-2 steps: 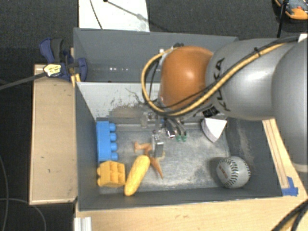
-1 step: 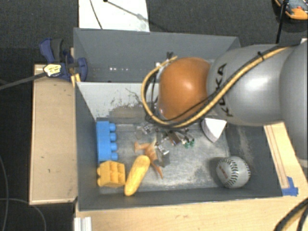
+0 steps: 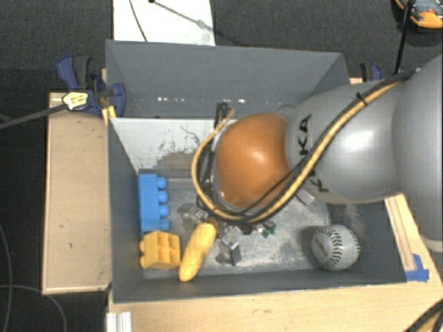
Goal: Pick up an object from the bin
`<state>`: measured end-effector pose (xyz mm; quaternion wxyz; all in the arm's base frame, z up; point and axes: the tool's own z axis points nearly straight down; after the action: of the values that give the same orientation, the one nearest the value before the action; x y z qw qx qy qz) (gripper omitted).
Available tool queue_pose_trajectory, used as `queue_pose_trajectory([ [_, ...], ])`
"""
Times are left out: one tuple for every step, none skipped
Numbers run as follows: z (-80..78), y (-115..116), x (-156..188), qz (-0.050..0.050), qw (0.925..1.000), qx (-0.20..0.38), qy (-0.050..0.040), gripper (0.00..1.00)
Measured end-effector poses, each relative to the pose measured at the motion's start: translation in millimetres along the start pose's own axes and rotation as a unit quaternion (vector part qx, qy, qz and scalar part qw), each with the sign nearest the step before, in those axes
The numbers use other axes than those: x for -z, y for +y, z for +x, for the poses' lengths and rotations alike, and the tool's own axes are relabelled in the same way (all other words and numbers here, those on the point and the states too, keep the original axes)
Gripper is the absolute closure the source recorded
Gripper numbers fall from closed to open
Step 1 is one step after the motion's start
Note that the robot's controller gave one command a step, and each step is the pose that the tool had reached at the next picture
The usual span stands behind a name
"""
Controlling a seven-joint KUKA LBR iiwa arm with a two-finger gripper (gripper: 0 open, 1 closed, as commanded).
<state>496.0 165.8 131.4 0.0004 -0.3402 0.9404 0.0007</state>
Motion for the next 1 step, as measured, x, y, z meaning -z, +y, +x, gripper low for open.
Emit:
queue_pose_trajectory([
  [-21.9,-8.0,-38.4,0.001,0.9961,0.088,-0.0023,0.00],
])
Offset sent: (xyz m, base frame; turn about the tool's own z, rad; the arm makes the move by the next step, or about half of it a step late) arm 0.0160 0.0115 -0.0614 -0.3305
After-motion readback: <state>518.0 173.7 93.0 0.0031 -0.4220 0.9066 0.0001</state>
